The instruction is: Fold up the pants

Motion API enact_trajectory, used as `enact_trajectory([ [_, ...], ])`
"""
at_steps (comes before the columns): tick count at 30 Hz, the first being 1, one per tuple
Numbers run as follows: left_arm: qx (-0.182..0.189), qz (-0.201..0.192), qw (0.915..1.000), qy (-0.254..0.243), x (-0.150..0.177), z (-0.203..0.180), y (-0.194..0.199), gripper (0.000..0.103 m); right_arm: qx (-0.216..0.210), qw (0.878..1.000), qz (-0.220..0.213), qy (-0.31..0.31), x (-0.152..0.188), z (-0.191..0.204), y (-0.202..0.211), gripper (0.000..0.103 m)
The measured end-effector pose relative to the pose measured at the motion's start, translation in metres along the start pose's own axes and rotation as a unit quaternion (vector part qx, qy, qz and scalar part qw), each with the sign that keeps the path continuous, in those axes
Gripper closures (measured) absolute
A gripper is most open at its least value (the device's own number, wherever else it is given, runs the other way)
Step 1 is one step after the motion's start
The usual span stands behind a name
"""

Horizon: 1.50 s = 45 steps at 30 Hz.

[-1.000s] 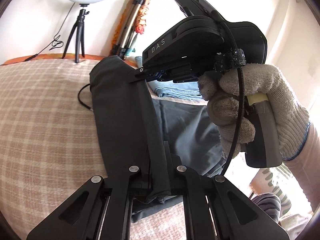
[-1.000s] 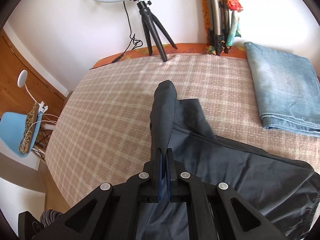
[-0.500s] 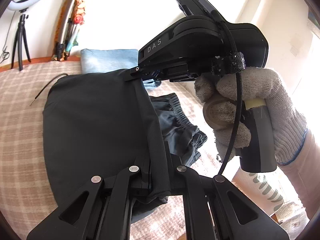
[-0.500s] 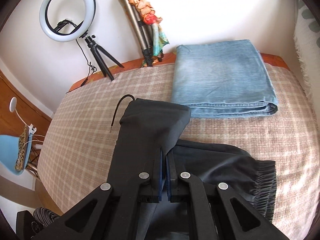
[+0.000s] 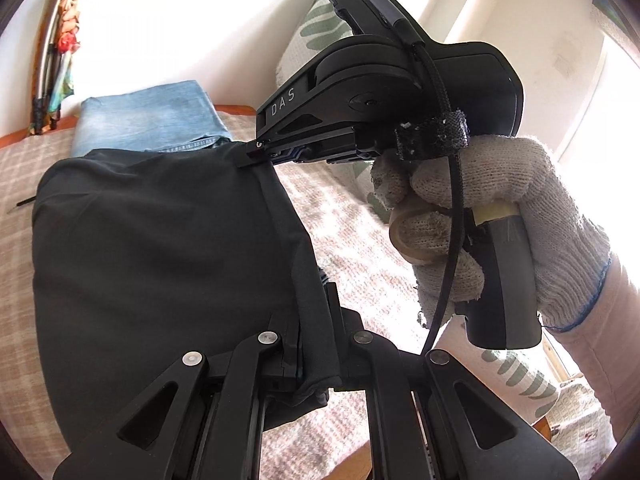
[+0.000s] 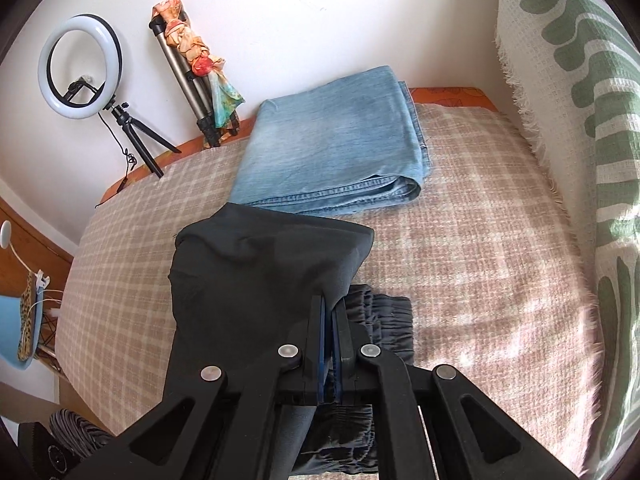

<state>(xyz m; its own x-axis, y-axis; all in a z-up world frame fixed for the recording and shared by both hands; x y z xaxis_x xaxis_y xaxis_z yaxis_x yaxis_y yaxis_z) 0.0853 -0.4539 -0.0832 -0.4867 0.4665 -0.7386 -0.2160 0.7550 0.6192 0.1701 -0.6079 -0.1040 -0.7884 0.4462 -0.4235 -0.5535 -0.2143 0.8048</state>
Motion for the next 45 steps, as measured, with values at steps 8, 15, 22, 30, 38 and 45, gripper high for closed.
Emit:
enact_trajectory([
  [8,0.014,0.035,0.9991,-0.019,0.005,-0.004,0.006,0.085,0.003,1.0,0.006,-0.023,0.004,-0.035,-0.017,0.102],
  [15,-0.05,0.031,0.9979,-0.027,0.027,0.027,0.066,0.071,0.013,1.0,0.004,-0.001,-0.001,-0.037,-0.033,0.102],
  [22,-0.125,0.058,0.9882,0.067,0.067,0.105,0.083,0.066,0.042,0.999,-0.018,0.022,-0.012,-0.037,-0.027,0.083],
  [30,-0.101,0.078,0.9886,0.08,0.093,0.102,0.06,0.066,-0.01,0.995,-0.041,0.088,-0.015,0.021,-0.002,0.062],
  [38,-0.089,0.054,0.9909,0.086,0.101,0.102,0.064,0.066,-0.056,0.98,0.017,0.191,-0.021,0.119,-0.047,0.055],
  [45,-0.081,0.034,0.9935,0.072,0.106,0.103,0.066,0.076,-0.037,0.959,0.084,0.27,-0.016,0.177,-0.112,0.051],
])
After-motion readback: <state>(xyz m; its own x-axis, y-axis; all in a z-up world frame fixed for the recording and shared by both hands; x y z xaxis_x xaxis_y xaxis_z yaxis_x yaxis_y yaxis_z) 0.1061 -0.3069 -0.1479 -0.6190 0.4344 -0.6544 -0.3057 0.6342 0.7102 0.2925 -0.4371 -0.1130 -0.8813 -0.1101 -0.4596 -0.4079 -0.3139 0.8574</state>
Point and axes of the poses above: each gripper's, at about its wrist camera, not at the fingertips, and y roughly against the way its jaws point, z to its left, x to its underside, the point moved 2 cm from there along -y, roughly the way its jaws point, and after that the axes turned 12 degrees about -y, right-handed, at the moved point
